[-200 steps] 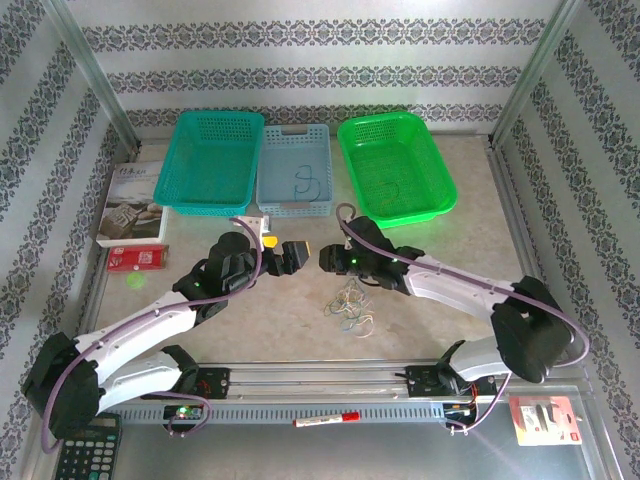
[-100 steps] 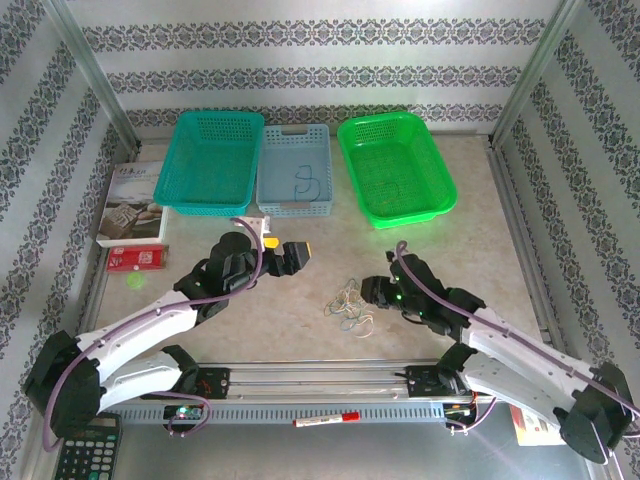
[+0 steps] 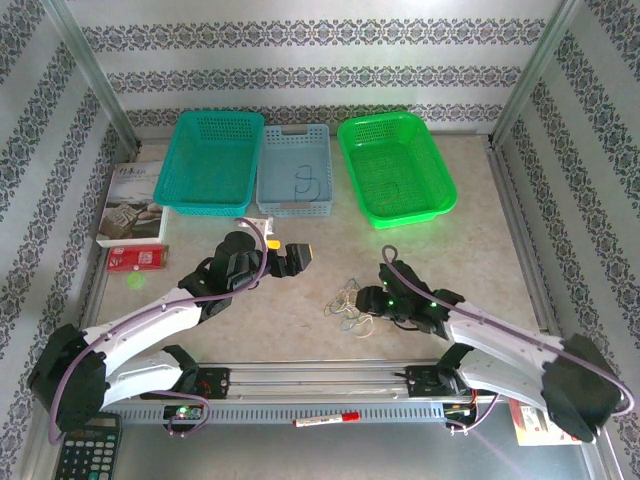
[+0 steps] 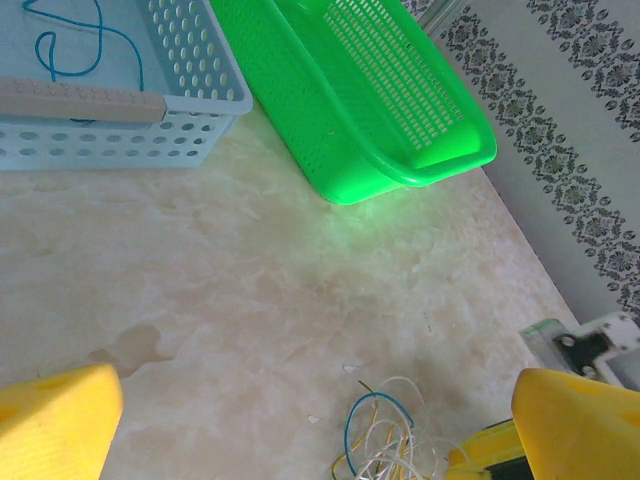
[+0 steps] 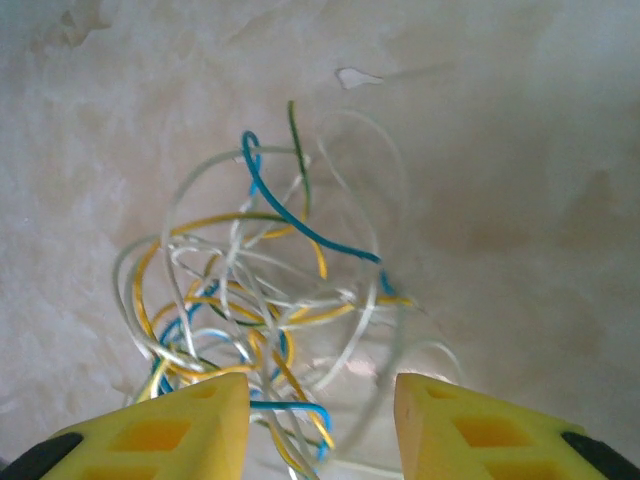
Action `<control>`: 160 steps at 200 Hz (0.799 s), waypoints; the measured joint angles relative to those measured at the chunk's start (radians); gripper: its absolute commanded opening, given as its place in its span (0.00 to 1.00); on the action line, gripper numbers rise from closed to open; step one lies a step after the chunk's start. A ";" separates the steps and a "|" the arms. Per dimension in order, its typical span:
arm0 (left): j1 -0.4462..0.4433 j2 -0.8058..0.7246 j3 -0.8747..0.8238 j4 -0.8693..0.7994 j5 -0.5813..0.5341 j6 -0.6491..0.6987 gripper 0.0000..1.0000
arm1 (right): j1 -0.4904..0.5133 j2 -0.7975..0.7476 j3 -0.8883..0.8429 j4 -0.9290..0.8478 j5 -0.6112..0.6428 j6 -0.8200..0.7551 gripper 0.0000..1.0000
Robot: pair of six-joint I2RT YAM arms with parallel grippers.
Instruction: Untangle the cables
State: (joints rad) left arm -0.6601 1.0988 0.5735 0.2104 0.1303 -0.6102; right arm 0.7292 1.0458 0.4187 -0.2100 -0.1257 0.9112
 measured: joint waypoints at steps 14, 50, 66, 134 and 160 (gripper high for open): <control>0.000 0.000 0.000 0.000 0.000 -0.001 1.00 | 0.001 0.088 0.058 0.046 -0.020 -0.002 0.42; 0.000 -0.003 0.000 0.000 -0.001 -0.001 1.00 | 0.013 0.289 0.231 0.181 -0.079 -0.023 0.41; 0.000 -0.013 0.000 -0.001 -0.001 -0.001 1.00 | 0.015 0.341 0.283 0.223 -0.104 -0.031 0.41; 0.000 -0.035 0.000 -0.001 -0.004 -0.001 1.00 | 0.012 0.216 0.302 0.158 -0.045 -0.106 0.43; 0.000 -0.035 0.000 -0.001 -0.004 -0.001 1.00 | -0.019 0.134 0.272 0.122 -0.017 -0.126 0.42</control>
State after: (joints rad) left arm -0.6601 1.0641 0.5735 0.2096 0.1261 -0.6113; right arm 0.7105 1.1793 0.6903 -0.0875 -0.1429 0.7849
